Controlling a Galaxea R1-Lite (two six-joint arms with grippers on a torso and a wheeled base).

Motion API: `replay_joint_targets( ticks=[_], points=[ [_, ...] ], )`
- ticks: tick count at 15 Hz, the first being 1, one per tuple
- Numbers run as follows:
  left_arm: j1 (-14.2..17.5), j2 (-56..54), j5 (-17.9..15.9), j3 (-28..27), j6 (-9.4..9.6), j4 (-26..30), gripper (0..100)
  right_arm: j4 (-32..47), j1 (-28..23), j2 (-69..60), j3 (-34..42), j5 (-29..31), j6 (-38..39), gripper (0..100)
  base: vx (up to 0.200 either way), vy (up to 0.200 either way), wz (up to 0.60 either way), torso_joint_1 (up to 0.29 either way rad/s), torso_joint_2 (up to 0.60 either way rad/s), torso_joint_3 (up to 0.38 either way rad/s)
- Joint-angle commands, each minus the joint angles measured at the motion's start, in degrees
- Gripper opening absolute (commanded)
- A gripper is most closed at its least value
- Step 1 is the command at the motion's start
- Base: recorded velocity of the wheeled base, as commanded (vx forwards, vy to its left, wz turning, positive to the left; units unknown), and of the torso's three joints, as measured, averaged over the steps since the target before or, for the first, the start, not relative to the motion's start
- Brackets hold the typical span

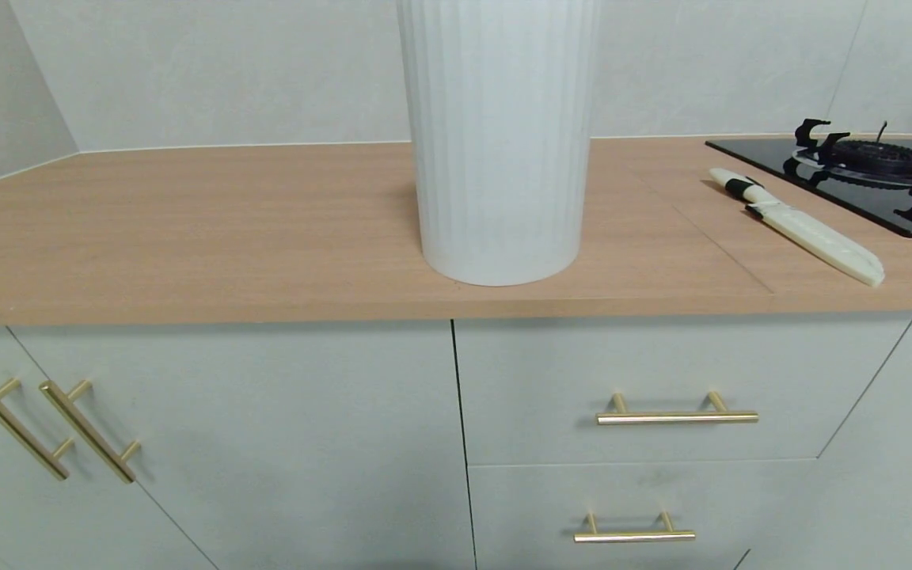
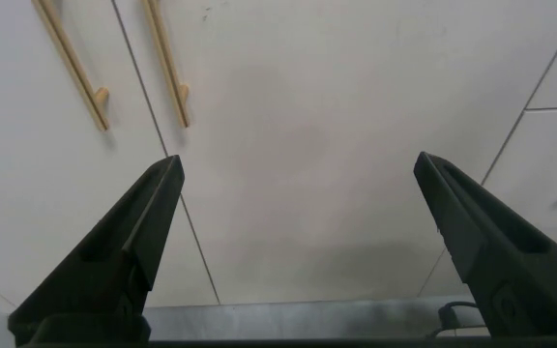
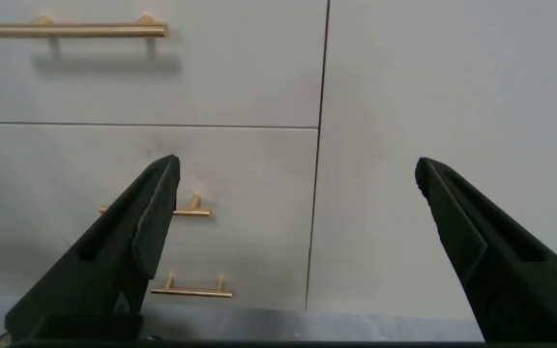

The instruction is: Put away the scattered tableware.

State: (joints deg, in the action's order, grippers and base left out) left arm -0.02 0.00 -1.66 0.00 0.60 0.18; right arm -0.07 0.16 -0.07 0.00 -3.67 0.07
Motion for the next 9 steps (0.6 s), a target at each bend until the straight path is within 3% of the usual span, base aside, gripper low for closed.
replay_joint_targets(
  ticks=[1, 9],
  points=[
    [0.02, 0.0, -0.01, 0.0, 0.02, -0.01, 100, -0.01, 0.11, 0.07, 0.0, -0.02, -0.07, 100, 0.0, 0.0, 0.0, 0.0, 0.0, 0.0],
    [0.02, 0.0, -0.01, 0.0, 0.02, -0.01, 100, -0.01, 0.02, 0.07, 0.0, -0.02, -0.07, 100, 0.0, 0.0, 0.0, 0.0, 0.0, 0.0]
  ],
)
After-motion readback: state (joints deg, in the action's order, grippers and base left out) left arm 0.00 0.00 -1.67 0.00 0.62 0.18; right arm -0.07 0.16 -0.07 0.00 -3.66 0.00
